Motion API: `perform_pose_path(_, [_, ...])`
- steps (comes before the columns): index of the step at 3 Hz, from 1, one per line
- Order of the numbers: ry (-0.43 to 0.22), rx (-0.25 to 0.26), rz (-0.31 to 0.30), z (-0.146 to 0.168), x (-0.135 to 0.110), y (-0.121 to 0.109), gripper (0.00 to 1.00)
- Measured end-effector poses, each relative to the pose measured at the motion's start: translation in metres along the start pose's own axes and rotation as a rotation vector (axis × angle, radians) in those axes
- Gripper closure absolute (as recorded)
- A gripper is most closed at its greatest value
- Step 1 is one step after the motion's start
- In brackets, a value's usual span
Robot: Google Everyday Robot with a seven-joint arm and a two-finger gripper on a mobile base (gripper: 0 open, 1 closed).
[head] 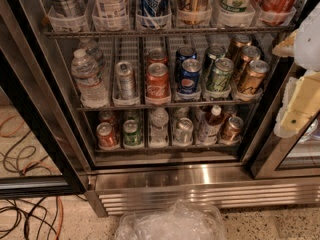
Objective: Pick orange can from middle shelf of fridge
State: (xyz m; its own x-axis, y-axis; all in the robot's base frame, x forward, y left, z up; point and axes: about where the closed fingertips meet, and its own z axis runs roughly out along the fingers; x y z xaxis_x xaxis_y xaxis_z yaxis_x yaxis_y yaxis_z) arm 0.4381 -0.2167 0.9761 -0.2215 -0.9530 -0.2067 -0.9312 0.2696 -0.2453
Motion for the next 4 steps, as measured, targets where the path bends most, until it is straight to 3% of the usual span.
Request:
perform_pose_path(1, [-0.008,0.011,0.001,0.000,-0.002,-0.001,0.00])
perform_pose_path(2, [-0.048,0.026,0.106,0.018,-0.004,0.001,0.00])
perform_pose_path(4, [-0.172,0.063,0.532,0.088,0.008,0.036,0.00])
